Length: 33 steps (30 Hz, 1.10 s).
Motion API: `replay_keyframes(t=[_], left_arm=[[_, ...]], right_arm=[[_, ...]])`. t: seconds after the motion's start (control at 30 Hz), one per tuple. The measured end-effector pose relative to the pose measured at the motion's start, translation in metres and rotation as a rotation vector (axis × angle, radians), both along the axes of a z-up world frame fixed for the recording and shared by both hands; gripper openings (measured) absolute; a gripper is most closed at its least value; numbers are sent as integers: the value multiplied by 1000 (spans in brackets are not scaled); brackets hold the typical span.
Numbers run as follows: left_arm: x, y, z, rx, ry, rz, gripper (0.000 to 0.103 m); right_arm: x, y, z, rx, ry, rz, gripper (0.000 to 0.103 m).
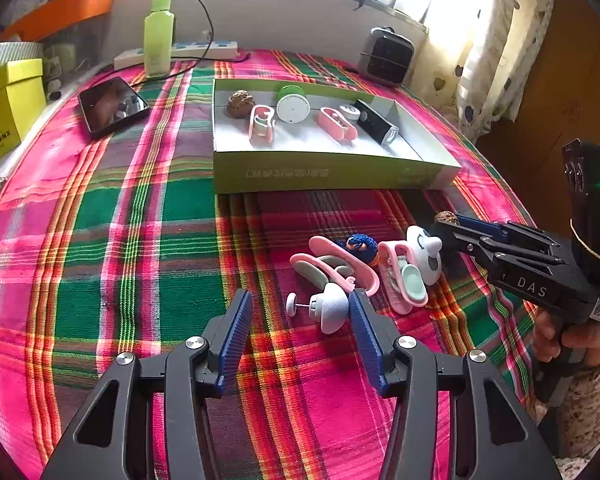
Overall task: Organize objects
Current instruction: 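Grasp the walnut with the right gripper while the left grasps the white round-headed suction item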
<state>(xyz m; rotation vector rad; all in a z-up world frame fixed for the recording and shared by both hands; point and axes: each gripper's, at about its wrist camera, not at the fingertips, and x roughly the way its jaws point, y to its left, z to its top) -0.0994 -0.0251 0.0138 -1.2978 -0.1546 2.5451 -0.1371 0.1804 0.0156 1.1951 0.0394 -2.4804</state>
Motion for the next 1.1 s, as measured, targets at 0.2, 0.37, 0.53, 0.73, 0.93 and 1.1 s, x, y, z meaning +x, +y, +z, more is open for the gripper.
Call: replay_keyframes(t=[0.2, 0.37, 0.53, 0.73, 0.93, 1.1], left_arm=[[-2, -3, -1, 3, 2, 7, 43], [-2, 0, -1, -12, 12, 7, 36], [-2, 2, -1, -27, 16, 8, 30], [-2, 2, -1, -25, 17, 8, 30], [-3, 2, 0, -26, 22, 12, 30], [-4, 2, 2, -27, 28, 20, 30]], right_arm=[[0, 1, 0, 4, 2, -5, 32], [1, 1, 0, 8, 5, -7, 32], [1, 1, 1, 5, 3, -9, 32], [1, 1, 1, 5, 5, -9, 32], [2, 2, 3, 0, 13, -11, 32], [2, 2, 3, -4, 14, -8, 32]])
